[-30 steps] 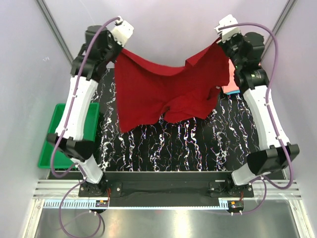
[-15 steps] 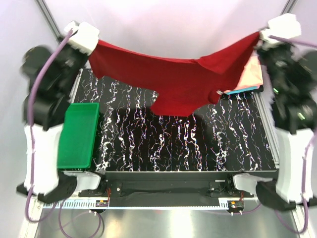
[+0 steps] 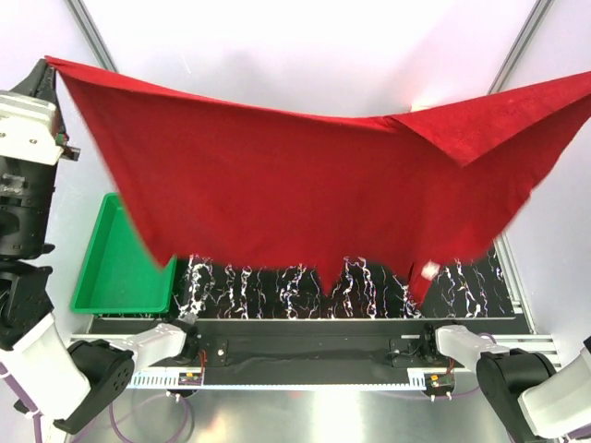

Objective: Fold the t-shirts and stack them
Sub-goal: Flatten the tshirt out

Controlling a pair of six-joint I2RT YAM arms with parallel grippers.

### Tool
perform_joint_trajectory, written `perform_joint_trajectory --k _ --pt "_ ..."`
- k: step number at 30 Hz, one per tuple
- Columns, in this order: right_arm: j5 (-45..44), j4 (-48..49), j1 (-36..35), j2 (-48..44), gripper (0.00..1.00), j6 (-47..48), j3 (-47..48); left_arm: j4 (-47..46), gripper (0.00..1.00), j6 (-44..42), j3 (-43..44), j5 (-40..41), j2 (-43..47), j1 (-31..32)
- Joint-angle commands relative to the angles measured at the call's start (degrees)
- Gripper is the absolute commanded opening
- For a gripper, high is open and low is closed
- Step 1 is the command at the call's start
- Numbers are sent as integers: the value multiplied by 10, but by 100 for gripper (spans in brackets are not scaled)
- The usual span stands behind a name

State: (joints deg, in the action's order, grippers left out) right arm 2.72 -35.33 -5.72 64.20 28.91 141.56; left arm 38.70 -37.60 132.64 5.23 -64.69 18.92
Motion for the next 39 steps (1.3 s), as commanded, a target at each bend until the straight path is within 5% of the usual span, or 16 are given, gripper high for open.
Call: perform_joint_trajectory --k 1,12,16,19,26,39 --pt "-3 20 5 35 0 12 -23 -20 0 -25 -7 11 -18 0" --pt "35 188 5 11 0 66 -410 -49 0 -26 -384 -16 -4 -1" --pt "64 243 5 27 0 56 -559 -148 0 -40 -577 -43 -27 -17" --pt "74 298 5 87 0 48 -630 -198 0 -37 -645 -65 -98 -33" --pt "90 388 5 321 0 57 -639 -225 0 2 -593 -74 -326 -43" --pt "45 317 9 696 0 18 -274 -175 0 33 -324 -64 -576 -92"
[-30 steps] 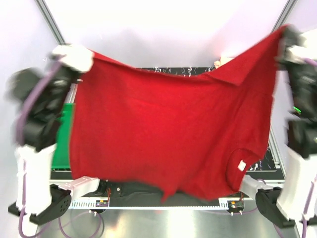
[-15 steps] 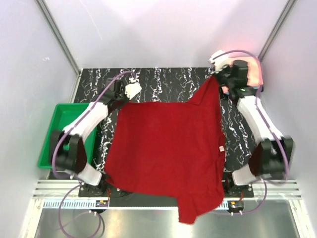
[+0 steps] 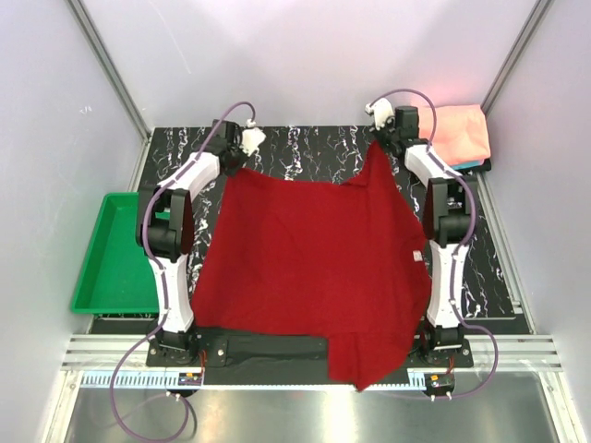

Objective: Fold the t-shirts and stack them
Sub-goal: Flatten the tshirt out

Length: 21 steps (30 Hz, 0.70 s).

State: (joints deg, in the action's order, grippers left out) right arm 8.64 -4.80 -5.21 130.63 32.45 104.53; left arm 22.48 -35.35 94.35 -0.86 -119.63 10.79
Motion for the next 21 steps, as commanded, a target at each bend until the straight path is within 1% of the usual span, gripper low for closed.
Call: perform_joint_trajectory --k 1,2,3,5,6,8,11,15,21 --pt "-14 4 4 50 0 -20 121 -10 0 10 68 -1 -34 -14" --pt "-13 1 5 68 0 -23 144 -9 0 8 78 2 -41 -15" --pt "-16 -4 4 103 0 -26 196 -9 0 8 93 4 -54 -17" --pt "-16 -30 5 140 0 -33 256 -8 0 11 111 6 -67 -19" --pt "-21 -40 5 172 0 -35 311 -3 0 11 129 21 -80 -22" --pt "-23 -38 5 199 0 -32 375 -1 0 11 146 33 -93 -23" --pt "-28 -26 5 240 0 -14 430 -5 0 13 179 45 -118 -31" --pt "-29 -13 5 261 0 4 441 -6 0 13 233 53 -155 -41" --pt "-38 22 6 268 0 7 427 -28 0 1 275 62 -190 -52"
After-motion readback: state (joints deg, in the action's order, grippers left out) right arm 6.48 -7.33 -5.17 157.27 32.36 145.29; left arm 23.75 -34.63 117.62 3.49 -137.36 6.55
